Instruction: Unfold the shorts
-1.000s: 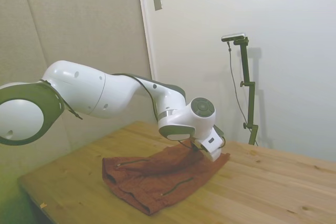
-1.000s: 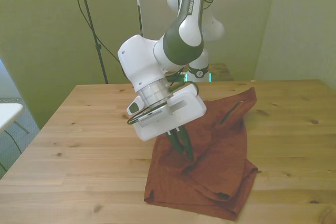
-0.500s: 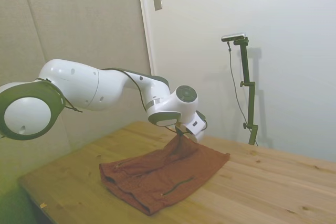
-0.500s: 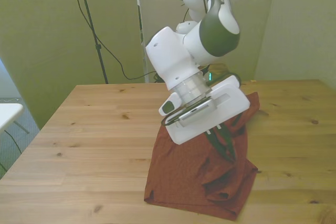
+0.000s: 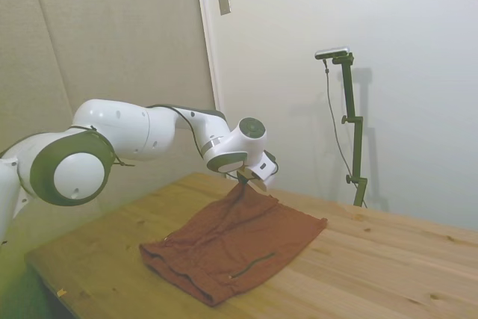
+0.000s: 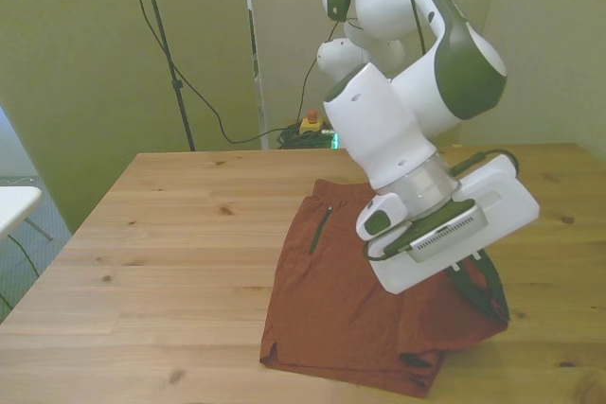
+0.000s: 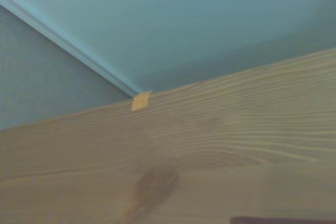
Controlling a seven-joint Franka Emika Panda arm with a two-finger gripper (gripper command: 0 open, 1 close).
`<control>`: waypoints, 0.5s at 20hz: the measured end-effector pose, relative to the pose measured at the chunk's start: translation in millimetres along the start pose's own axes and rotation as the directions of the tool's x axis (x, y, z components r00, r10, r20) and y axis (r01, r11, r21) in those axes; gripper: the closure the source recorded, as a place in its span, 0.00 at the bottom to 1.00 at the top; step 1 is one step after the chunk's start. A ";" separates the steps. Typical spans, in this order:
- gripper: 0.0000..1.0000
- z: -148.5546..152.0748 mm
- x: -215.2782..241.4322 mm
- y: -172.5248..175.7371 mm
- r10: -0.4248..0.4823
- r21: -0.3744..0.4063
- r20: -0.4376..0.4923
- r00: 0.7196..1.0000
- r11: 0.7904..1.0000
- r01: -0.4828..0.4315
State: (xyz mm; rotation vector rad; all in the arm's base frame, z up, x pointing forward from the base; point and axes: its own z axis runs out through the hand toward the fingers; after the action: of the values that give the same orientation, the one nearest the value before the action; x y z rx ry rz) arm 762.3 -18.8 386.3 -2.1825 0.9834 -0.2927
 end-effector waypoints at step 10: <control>0.00 62.1 -33.3 -44.0 -0.077 -0.002 0.087 0.993 0.997 0.077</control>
State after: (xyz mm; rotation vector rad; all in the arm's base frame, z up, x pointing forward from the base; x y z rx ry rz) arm 793.1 57.5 374.7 -2.2223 0.8548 -0.2294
